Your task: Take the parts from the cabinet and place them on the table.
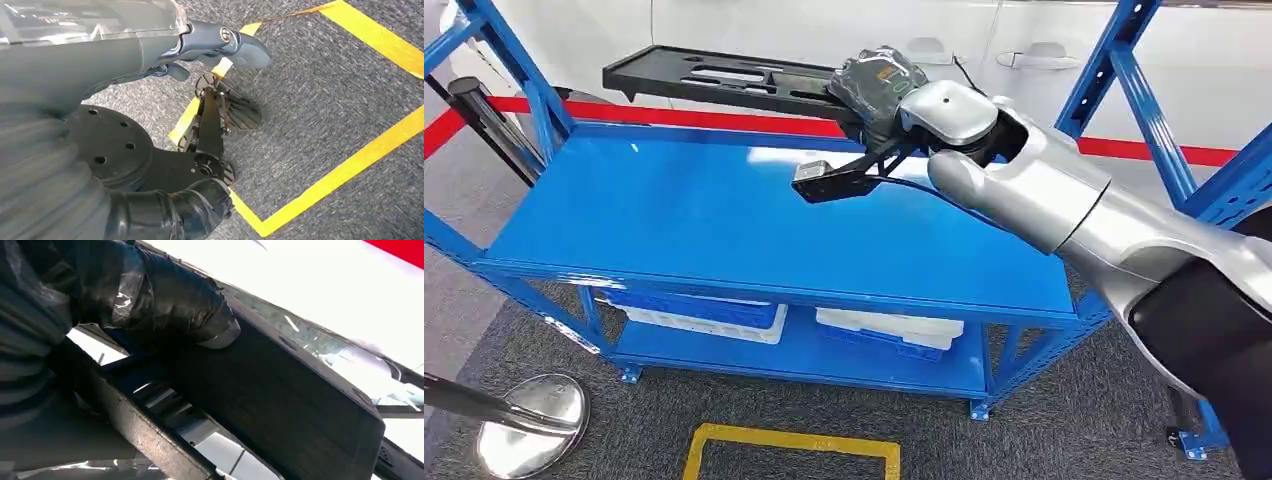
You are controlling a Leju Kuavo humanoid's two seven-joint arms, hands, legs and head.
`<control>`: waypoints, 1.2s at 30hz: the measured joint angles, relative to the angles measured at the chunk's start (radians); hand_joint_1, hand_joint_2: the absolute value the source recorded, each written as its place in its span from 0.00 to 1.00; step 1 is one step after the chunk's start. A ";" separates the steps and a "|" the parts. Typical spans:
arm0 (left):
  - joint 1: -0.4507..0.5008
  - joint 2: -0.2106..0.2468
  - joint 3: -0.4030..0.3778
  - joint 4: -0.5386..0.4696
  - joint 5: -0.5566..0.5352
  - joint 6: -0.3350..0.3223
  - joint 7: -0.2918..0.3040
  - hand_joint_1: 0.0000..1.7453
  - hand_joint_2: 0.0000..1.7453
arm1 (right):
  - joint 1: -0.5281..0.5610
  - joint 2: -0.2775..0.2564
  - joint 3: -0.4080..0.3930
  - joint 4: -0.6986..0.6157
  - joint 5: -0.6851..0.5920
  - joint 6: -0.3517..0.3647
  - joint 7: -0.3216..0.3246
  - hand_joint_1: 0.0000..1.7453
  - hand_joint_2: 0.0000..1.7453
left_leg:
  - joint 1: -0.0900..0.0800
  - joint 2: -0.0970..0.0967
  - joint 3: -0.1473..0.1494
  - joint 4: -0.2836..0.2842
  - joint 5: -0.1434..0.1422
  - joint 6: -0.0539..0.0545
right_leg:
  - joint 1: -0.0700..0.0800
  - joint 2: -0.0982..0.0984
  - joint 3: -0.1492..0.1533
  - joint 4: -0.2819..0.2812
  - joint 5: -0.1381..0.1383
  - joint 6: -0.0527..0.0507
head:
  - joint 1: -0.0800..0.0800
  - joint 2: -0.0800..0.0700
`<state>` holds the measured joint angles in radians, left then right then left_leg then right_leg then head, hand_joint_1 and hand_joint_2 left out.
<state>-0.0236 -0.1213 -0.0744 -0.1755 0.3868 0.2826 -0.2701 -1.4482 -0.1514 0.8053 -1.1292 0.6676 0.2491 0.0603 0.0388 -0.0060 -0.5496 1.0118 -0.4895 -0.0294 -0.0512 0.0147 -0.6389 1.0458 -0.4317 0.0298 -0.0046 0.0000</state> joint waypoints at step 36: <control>-0.004 -0.006 0.000 0.000 0.000 -0.050 0.063 0.00 1.00 | -0.049 -0.021 0.089 -0.100 0.056 0.012 -0.009 1.00 1.00 | -0.022 0.000 -0.030 0.026 0.005 0.024 | 0.032 -0.010 -0.028 0.018 0.017 -0.037 | 0.001 0.000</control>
<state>-0.0272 -0.1270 -0.0740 -0.1751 0.3864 0.2331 -0.2075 -1.4971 -0.1728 0.8942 -1.2291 0.7240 0.2613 0.0511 0.0172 -0.0057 -0.5797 1.0381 -0.4841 -0.0056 -0.0187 0.0050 -0.6667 1.0636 -0.4148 -0.0073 -0.0035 0.0000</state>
